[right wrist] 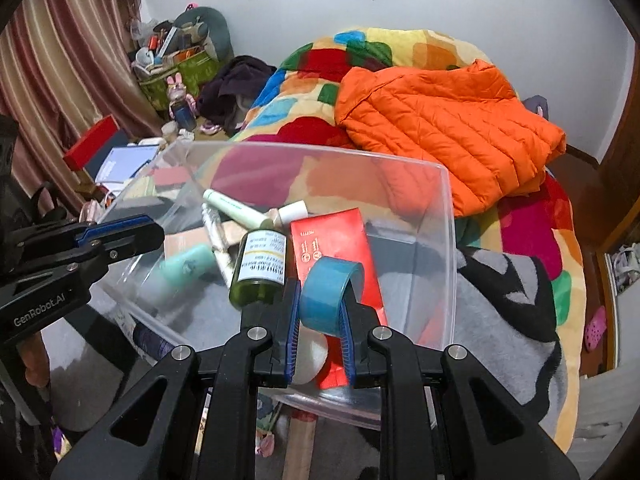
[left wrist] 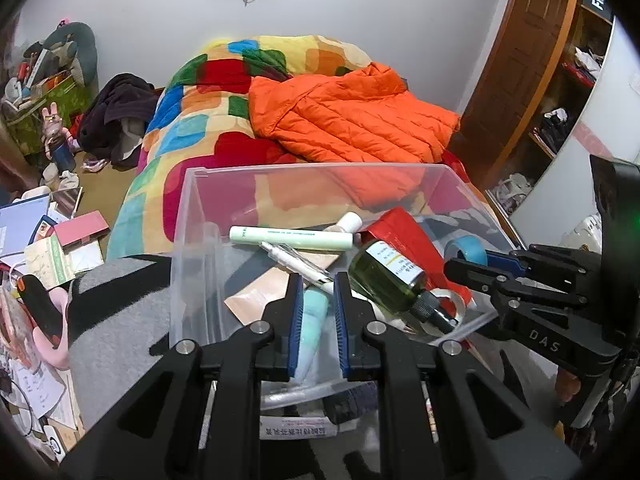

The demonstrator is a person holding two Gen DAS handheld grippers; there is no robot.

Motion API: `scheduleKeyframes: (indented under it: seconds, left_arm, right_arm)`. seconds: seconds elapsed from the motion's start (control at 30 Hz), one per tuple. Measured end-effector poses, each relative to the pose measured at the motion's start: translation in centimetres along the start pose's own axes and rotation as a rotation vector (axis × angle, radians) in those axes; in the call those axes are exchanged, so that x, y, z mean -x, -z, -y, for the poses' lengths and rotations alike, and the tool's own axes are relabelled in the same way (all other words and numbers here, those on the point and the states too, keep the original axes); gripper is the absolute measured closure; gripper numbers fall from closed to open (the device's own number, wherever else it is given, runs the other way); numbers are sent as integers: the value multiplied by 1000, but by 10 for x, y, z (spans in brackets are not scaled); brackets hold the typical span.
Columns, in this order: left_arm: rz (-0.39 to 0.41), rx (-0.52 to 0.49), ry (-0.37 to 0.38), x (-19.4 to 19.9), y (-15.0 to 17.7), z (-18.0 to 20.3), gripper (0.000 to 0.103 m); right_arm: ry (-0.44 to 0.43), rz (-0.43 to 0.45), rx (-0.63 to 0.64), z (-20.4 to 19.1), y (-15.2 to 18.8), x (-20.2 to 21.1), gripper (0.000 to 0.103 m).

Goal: Organize objects
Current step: 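Drop the mint-green bottle into the box with the left tool while the right drops the blue tape in, then grasp the white toothpaste tube with the left tool while the right grasps the cream spray can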

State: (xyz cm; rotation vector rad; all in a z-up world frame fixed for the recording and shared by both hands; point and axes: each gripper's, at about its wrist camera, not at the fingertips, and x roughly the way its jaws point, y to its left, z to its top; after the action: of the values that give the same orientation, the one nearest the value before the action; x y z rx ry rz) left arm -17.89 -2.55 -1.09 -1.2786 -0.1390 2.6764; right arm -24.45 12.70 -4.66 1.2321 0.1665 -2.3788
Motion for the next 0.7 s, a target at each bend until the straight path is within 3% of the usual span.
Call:
scheduleKeyframes:
  seconds: [0.1,0.27,0.43,0.7]
  left_arm:
    - [17,-6,7,8,2,3,89]
    - [43,-11,16,28,3,3,88]
    - [72,-33,-3,52,14,0,67]
    - [17,-78,-27,62,58,-8,60]
  right_arm:
    - [22,8,27,-4,1,5,84]
    - [33,49,48,-9,2,22,69]
    - [32,98,64,-15,6,45,66]
    - [16,143,46,-11,29,74,61]
